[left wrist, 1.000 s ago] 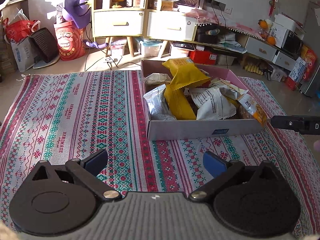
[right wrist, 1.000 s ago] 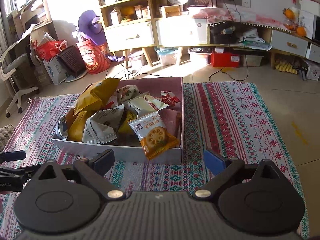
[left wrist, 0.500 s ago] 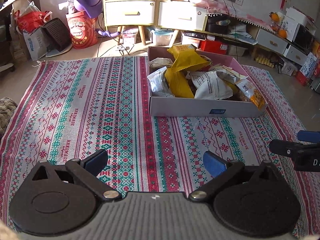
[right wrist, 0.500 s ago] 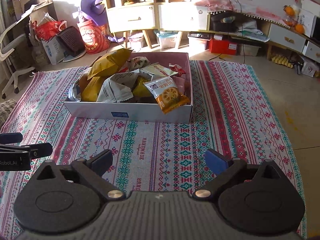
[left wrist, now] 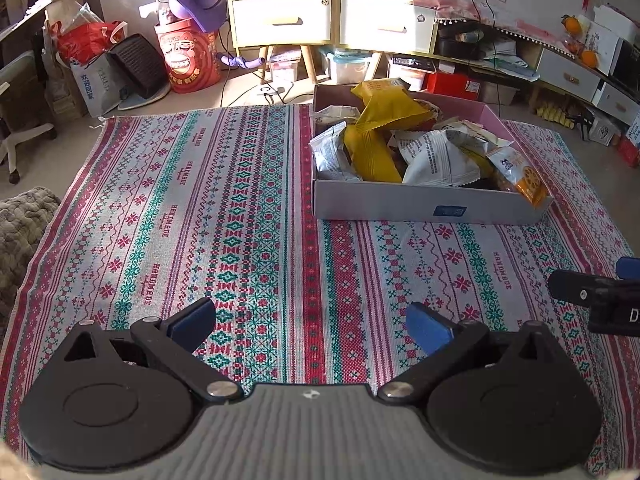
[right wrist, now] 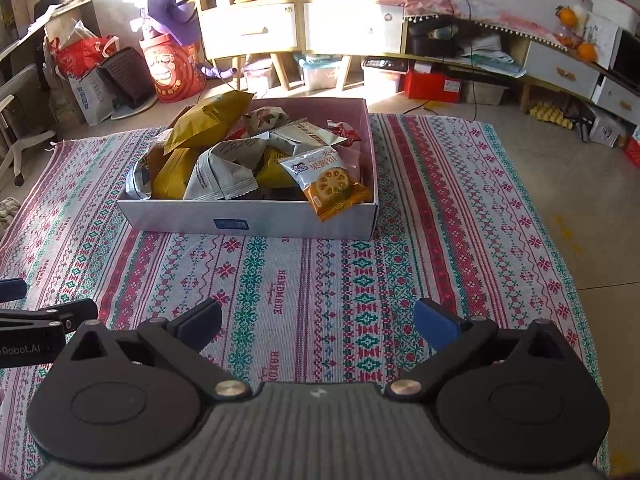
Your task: Organize snacks
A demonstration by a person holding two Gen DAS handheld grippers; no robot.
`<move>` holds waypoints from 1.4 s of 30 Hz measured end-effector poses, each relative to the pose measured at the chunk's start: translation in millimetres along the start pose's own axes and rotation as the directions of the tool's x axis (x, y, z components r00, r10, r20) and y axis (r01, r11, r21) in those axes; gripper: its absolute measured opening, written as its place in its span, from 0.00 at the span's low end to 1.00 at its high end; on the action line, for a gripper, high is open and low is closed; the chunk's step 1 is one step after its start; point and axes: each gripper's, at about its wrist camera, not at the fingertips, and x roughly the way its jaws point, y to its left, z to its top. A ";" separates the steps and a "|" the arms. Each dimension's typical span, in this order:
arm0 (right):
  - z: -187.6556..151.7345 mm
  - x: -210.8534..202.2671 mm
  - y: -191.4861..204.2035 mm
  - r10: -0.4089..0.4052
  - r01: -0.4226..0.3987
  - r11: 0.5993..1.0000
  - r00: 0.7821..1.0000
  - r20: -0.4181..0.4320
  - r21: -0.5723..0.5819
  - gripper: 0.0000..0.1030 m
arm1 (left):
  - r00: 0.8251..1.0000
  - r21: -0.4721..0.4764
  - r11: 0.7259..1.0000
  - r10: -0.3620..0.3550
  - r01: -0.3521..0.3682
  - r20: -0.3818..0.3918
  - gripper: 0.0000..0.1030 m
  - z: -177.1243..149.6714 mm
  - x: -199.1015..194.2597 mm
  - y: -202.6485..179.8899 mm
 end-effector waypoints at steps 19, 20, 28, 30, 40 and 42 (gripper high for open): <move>-4.5 3.3 9.3 0.000 0.000 1.000 1.000 -0.017 -0.030 0.99 | 1.000 -0.002 1.000 0.007 -0.007 -0.011 1.00 -2.7 -1.0 -4.8; -4.7 3.3 9.6 0.000 0.000 1.000 1.000 -0.017 -0.031 0.99 | 1.000 0.000 1.000 0.007 -0.007 -0.011 1.00 -2.9 -1.2 -5.1; -4.9 3.5 11.0 0.001 -0.002 0.999 1.000 -0.019 -0.036 0.99 | 1.000 0.004 1.000 0.008 -0.008 -0.005 1.00 -3.0 -2.7 -7.1; -4.9 3.4 11.0 0.003 -0.003 0.999 1.000 -0.020 -0.036 0.99 | 1.000 0.005 1.000 0.007 -0.007 -0.005 1.00 -3.0 -2.6 -7.0; -4.9 4.0 10.5 0.002 -0.002 0.999 1.000 -0.022 -0.034 0.99 | 1.000 0.011 1.000 0.005 -0.005 0.000 1.00 -3.0 -3.9 -8.4; -4.8 4.0 10.6 0.001 -0.002 0.999 1.000 -0.021 -0.034 0.99 | 1.000 0.009 1.000 0.005 -0.005 0.000 1.00 -3.0 -4.0 -8.5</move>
